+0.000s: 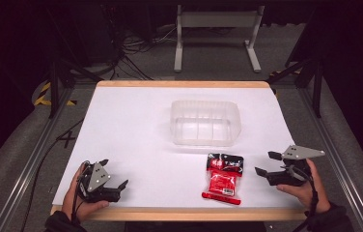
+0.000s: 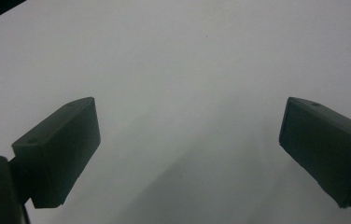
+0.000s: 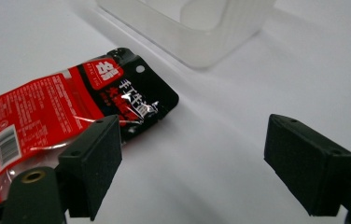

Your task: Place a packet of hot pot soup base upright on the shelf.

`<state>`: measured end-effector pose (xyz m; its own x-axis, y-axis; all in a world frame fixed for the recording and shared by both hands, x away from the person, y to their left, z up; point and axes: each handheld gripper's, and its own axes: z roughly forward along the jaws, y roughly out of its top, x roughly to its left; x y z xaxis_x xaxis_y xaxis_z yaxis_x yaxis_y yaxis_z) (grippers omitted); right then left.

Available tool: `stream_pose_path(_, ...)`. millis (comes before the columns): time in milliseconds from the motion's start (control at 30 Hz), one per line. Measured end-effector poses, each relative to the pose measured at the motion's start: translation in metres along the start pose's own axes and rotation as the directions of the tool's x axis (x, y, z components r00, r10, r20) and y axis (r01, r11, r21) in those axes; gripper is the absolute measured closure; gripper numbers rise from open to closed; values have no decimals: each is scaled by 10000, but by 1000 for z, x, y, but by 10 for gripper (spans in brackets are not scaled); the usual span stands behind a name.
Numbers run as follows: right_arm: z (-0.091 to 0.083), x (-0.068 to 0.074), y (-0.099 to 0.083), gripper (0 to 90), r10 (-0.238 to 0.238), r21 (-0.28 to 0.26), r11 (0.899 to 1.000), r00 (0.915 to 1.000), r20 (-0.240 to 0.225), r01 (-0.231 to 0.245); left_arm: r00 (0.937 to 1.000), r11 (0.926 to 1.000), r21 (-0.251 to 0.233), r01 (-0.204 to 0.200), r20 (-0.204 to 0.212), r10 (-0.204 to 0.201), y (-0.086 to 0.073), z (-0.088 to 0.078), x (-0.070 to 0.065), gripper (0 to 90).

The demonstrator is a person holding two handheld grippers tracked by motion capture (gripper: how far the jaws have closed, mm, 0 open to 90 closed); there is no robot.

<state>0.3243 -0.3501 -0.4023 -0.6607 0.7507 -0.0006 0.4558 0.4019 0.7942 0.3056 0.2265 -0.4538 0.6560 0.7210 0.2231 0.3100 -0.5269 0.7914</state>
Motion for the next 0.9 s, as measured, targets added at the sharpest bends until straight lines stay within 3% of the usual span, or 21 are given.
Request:
stream_pose_path(133, -4, -6, -12, 194, 237, 212, 9995, 9997, -4, -237, 10000, 10000, -24, -7, 5, 7, 0, -1, 0, 60)
stream_pose_path(233, -2, -6, -18, 185, 503, 255, 9985, 9980, -371, -494, 9999, 9999, -54, -104, 60, 104, -1, -2, -1, 60)
stream_pose_path(500, 21, 8, -16, 183, 308, 622, 9978, 9931, -1129, -238, 9999, 9999, -121, -62, 102, 63, -2, -3, 0, 59)
stream_pose_path(900, 42, 5, -11, 130, 1002, 548, 9944, 9694, -2240, -901, 9999, 10000, -58, -56, 145, 57, -2, -2, 0, 59)
